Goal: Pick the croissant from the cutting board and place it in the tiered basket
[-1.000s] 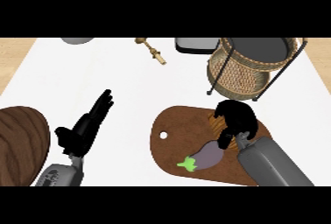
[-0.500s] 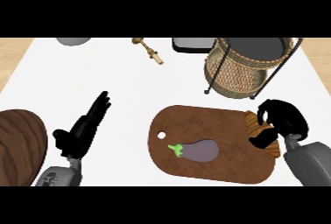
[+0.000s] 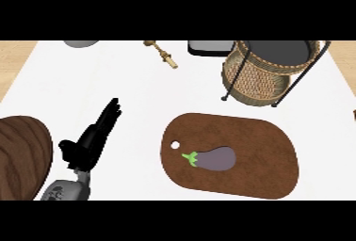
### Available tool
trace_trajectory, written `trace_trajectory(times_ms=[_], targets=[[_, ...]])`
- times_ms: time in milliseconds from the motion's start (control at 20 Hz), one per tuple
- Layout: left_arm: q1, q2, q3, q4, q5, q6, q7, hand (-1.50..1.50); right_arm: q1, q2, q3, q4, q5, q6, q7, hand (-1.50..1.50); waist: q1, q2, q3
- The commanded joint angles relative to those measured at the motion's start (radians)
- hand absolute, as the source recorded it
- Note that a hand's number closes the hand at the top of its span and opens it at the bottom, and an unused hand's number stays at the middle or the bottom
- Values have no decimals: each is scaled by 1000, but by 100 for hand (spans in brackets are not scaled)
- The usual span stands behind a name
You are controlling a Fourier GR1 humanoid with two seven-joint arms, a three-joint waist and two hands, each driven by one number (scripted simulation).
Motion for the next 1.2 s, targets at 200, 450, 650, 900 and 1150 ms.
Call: trace_trajectory(times_ms=[200,450,650,900,1150], targets=[[-19,15,11,-1,7,-22,23,0,-136,-23,-209,103,-246,114,-245,150,14,-4,-4],[14,4,-9,-37,-14,-22,23,0,-278,-111,-206,72,-259,255,-150,150,21,-6,-5],[-78,6,33,21,5,-27,47,0,-412,-44,-176,2,-282,264,54,150,24,-5,-6],[-3,-5,15,-15,-3,-40,27,0,-575,-20,-141,66,-251,274,160,150,32,-4,-5],[-30,-31,2,-5,-30,-12,46,0,-735,77,-95,102,-236,263,289,150,35,-3,-5]])
